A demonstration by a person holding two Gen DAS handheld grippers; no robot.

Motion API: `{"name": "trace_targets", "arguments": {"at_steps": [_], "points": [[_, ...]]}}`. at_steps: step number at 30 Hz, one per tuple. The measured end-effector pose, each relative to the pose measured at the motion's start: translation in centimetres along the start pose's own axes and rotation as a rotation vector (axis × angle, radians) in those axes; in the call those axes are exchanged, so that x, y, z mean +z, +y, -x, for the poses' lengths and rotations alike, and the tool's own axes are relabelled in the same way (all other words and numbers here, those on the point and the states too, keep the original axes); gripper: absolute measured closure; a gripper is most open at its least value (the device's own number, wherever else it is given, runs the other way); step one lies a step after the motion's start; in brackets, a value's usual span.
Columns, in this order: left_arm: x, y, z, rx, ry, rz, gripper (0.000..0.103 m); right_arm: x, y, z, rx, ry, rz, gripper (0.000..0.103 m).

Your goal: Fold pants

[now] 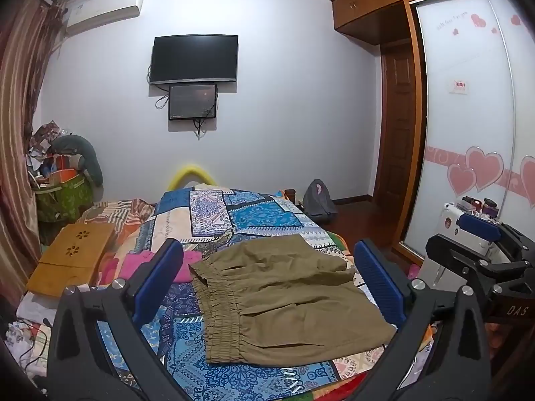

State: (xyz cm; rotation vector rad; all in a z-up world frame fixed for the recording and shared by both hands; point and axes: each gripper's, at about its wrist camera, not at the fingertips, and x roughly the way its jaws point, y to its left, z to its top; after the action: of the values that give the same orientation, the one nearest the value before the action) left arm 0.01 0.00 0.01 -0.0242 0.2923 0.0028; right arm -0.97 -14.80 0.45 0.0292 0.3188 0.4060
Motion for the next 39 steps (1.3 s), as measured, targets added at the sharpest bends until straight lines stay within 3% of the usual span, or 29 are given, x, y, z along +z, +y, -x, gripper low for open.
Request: {"name": "trace_targets", "arguments": {"at_steps": [39], "points": [[0.29,0.17,-0.38,-0.001,0.003,0.000,0.000,0.23,0.22,-0.52,-0.009,0.008,0.007,0.000]]}}
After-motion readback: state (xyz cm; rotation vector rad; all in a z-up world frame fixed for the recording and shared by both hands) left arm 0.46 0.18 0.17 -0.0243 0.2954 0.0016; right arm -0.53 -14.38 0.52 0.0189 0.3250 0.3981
